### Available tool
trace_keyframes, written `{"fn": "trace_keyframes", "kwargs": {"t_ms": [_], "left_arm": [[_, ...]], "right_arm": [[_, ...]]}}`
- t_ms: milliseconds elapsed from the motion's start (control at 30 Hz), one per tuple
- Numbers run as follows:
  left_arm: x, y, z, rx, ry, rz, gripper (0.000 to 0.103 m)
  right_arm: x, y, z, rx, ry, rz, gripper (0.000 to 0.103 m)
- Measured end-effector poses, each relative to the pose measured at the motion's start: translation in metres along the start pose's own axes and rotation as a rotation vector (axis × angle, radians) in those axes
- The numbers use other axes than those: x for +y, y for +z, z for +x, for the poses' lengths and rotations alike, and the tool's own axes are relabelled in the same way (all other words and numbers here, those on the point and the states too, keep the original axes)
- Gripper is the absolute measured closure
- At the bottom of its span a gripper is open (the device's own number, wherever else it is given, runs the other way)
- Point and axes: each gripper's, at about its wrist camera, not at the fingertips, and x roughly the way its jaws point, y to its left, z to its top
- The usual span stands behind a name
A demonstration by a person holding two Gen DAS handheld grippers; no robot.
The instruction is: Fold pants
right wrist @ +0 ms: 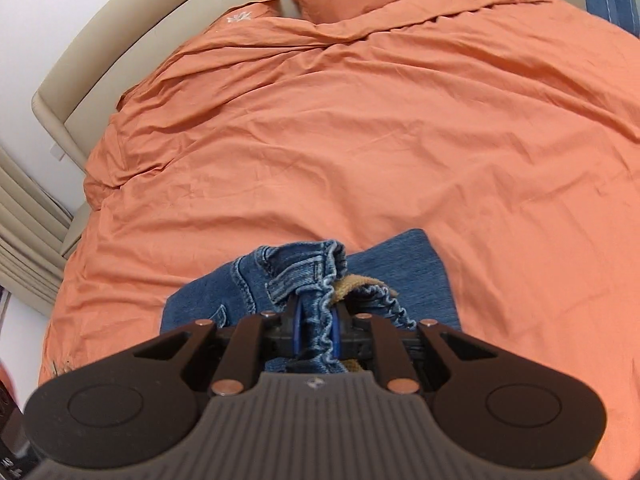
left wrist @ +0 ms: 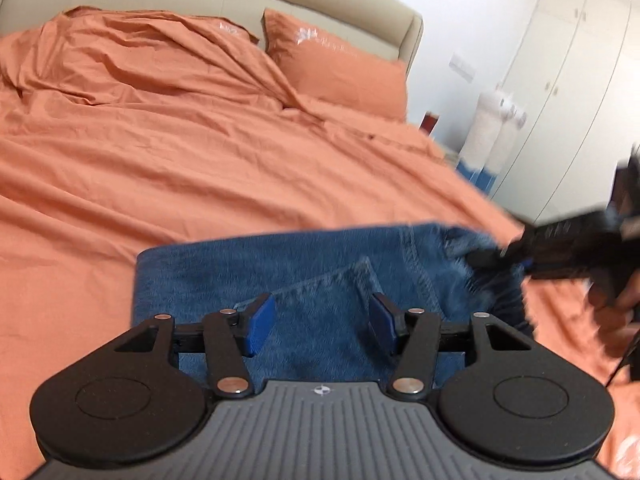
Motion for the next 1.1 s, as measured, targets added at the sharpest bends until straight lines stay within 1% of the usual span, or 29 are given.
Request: {"fn": "trace_keyframes", "kwargs": {"t_ms": [33, 67, 167, 267, 400, 433, 467, 500, 567, 600, 633, 733, 800, 867, 933, 1000, 1100], "left_arm": [[0.002, 0.003, 0.000, -0.004, 0.005, -0.015, 0.036], [0.005, 0.005, 0.002, 0.002, 0.034, -0.021, 0.036], [0.011, 0.002, 0.012, 0.016, 0.100, -0.018, 0.037], [0.020, -0.003, 0.021, 0.043, 0.150, -0.030, 0.037], [0.026, -0.013, 0.027, 0.081, 0.220, -0.001, 0.037], [0.028, -0.015, 0.029, 0.097, 0.244, 0.004, 0.039], [0.030, -0.017, 0.031, 0.109, 0.268, 0.011, 0.041], [0.032, -0.019, 0.032, 0.118, 0.286, 0.018, 0.043], [0.032, -0.019, 0.030, 0.124, 0.312, 0.029, 0.043], [0.033, -0.017, 0.026, 0.123, 0.316, 0.024, 0.043], [0.033, -0.016, 0.021, 0.119, 0.315, 0.018, 0.043], [0.028, -0.014, 0.001, 0.128, 0.299, 0.027, 0.043], [0.023, -0.015, -0.011, 0.163, 0.276, 0.041, 0.043], [0.016, -0.019, -0.019, 0.215, 0.247, 0.057, 0.042], [0.006, -0.025, -0.030, 0.248, 0.228, 0.079, 0.042], [-0.005, -0.031, -0.041, 0.278, 0.219, 0.123, 0.041], [-0.023, -0.049, -0.058, 0.314, 0.215, 0.201, 0.032]], "right_arm": [[-0.002, 0.001, -0.001, -0.008, 0.007, -0.007, 0.094], [-0.004, 0.003, -0.001, -0.020, 0.006, -0.019, 0.094], [-0.020, 0.009, 0.011, -0.029, -0.050, -0.015, 0.094], [-0.040, 0.003, 0.037, 0.027, -0.098, 0.008, 0.094], [-0.057, -0.009, 0.059, 0.039, -0.114, 0.009, 0.093], [-0.060, -0.012, 0.065, 0.047, -0.121, 0.010, 0.093], [-0.063, -0.013, 0.070, 0.052, -0.128, 0.017, 0.089], [-0.067, -0.015, 0.073, 0.046, -0.135, 0.032, 0.082], [-0.066, -0.017, 0.069, 0.024, -0.136, 0.038, 0.080], [-0.063, -0.018, 0.062, 0.010, -0.149, 0.032, 0.073], [-0.060, -0.020, 0.053, -0.012, -0.158, 0.023, 0.071], [-0.055, -0.036, 0.010, -0.143, -0.171, 0.017, 0.071], [-0.054, -0.057, -0.016, -0.211, -0.157, 0.019, 0.071], [-0.051, -0.079, -0.033, -0.255, -0.133, 0.019, 0.071], [-0.050, -0.102, -0.043, -0.298, -0.114, 0.028, 0.072], [-0.047, -0.118, -0.046, -0.308, -0.114, 0.016, 0.072], [-0.048, -0.126, -0.045, -0.269, -0.104, -0.013, 0.072]]}}
